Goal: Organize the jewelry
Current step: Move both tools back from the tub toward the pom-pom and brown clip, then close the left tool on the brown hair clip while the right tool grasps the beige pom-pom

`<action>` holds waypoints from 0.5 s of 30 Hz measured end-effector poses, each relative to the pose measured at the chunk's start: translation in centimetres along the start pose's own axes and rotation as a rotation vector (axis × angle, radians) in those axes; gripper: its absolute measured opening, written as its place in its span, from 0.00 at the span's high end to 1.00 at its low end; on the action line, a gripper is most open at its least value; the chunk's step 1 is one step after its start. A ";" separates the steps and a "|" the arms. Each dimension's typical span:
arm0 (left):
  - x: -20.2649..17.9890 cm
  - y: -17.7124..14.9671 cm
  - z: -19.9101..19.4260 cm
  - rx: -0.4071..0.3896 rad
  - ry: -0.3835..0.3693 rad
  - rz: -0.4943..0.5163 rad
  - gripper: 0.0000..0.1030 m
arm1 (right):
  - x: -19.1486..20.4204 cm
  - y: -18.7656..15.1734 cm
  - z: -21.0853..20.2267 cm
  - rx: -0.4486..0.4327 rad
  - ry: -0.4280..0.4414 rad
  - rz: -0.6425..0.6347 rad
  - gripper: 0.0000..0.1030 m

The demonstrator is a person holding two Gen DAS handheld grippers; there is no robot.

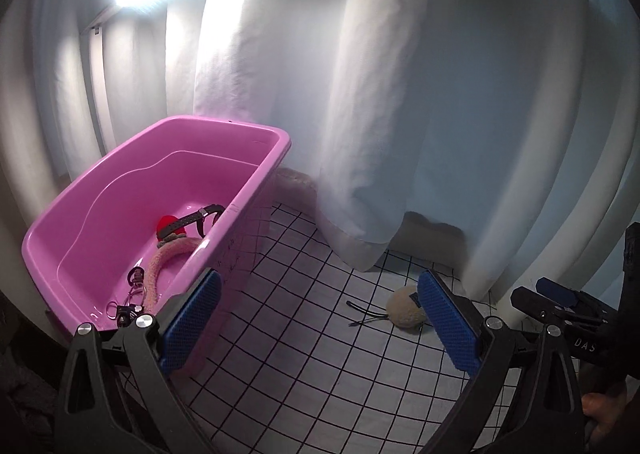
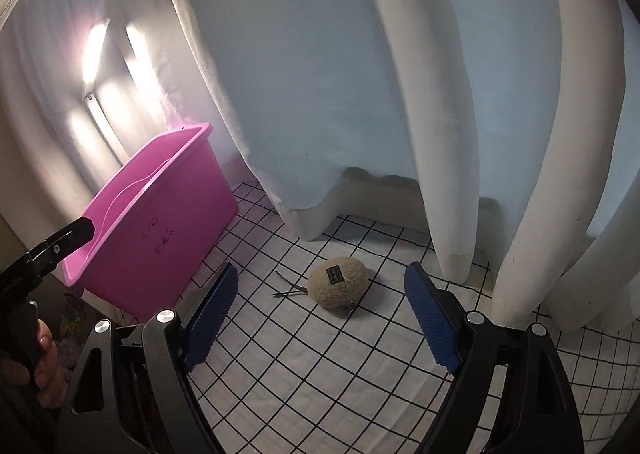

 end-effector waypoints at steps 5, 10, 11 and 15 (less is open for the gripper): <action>-2.2 -4.1 4.0 0.106 0.047 -0.038 0.06 | -1.0 -2.1 2.4 0.068 0.057 -0.089 0.21; -1.8 -7.3 7.8 0.180 0.091 -0.069 0.06 | -1.1 -3.5 6.2 0.130 0.094 -0.118 0.21; -1.6 -7.7 8.7 0.196 0.097 -0.067 0.06 | -1.1 -3.7 6.9 0.132 0.096 -0.114 0.21; -1.1 -8.4 11.6 0.204 0.119 -0.045 0.06 | -1.2 -4.1 10.3 0.144 0.085 -0.085 0.21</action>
Point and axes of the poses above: each gripper's, at about its wrist camera, not at the fingertips, and z roughly the way its jaws point, x to its left, y to its top, the point moved 8 cm from there along z, roughly the way its jaws point, and after that the axes turned 5 degrees about x, right-handed, at the moved point
